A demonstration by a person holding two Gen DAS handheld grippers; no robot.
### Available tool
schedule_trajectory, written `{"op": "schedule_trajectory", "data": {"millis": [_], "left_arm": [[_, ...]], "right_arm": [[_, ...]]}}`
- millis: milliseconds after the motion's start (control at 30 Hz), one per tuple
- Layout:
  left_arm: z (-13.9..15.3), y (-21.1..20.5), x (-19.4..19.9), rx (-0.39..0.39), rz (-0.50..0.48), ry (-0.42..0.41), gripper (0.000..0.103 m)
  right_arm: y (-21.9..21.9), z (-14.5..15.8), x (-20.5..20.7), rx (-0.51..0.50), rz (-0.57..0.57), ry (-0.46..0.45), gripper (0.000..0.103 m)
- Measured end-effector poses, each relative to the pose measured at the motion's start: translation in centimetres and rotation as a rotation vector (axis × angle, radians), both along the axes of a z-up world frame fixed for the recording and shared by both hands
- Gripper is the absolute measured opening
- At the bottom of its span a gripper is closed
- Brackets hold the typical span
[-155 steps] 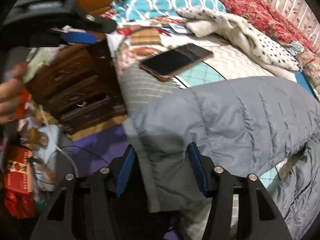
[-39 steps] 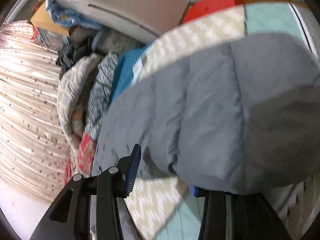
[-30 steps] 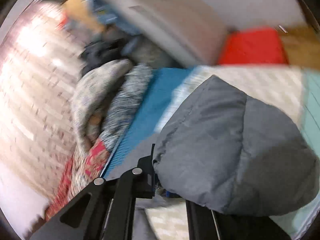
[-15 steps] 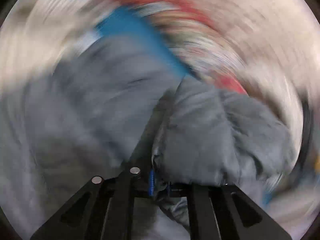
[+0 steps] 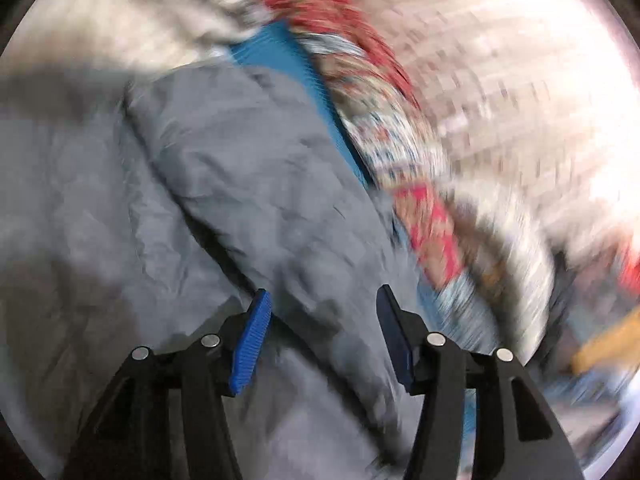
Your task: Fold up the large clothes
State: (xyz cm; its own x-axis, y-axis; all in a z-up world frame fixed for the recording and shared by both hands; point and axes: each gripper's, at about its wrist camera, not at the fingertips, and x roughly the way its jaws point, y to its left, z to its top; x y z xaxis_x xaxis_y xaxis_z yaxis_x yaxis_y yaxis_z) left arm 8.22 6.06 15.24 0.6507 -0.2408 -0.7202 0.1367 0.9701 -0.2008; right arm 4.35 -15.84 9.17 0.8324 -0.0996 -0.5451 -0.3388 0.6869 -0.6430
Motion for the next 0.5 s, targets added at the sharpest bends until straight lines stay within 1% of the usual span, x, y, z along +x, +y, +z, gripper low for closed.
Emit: {"op": "schedule_trajectory", "data": {"millis": [67, 133, 167, 200, 267, 300, 333, 367, 400, 433, 467, 500], "left_arm": [[-0.5, -1.0, 0.8, 0.029, -0.001, -0.003, 0.072], [-2.1, -1.8, 1.9, 0.068, -0.005, 0.027, 0.071], [-2.7, -2.0, 2.2, 0.077, -0.012, 0.039, 0.063], [-3.6, -2.5, 2.4, 0.1, -0.03, 0.052, 0.056], [-5.1, -3.5, 2.7, 0.155, -0.07, 0.064, 0.04], [-6.3, -4.5, 3.2, 0.206, -0.091, 0.065, 0.036], [-7.0, -5.0, 3.6, 0.235, -0.097, 0.065, 0.032], [-7.7, -5.6, 4.2, 0.273, -0.099, 0.062, 0.031], [-8.2, -6.2, 5.2, 0.316, -0.098, 0.044, 0.03], [-8.3, -6.6, 5.9, 0.345, -0.097, 0.021, 0.03], [-8.2, -7.2, 6.8, 0.373, -0.097, -0.007, 0.03], [-8.0, -7.8, 7.8, 0.404, -0.098, -0.036, 0.03]], "right_arm": [[-4.9, 2.5, 1.1, 0.274, -0.118, 0.045, 0.068], [-8.8, 3.9, 2.0, 0.501, -0.198, 0.082, 0.068], [-11.6, 4.0, 3.0, 0.621, -0.264, 0.109, 0.068], [-13.0, 4.1, 3.5, 0.677, -0.302, 0.128, 0.068], [-16.2, 3.2, 5.2, 0.774, -0.383, 0.171, 0.068], [-17.8, 2.1, 6.1, 0.81, -0.436, 0.199, 0.068], [-19.2, 0.9, 6.7, 0.851, -0.484, 0.223, 0.068], [-20.7, -0.2, 7.2, 0.907, -0.515, 0.243, 0.068], [-21.7, -0.7, 7.3, 0.94, -0.536, 0.248, 0.068], [-22.6, -1.3, 7.8, 0.975, -0.565, 0.248, 0.068], [-23.2, -1.9, 7.1, 0.998, -0.583, 0.248, 0.068], [-23.4, -2.2, 7.3, 1.016, -0.596, 0.245, 0.068]]}}
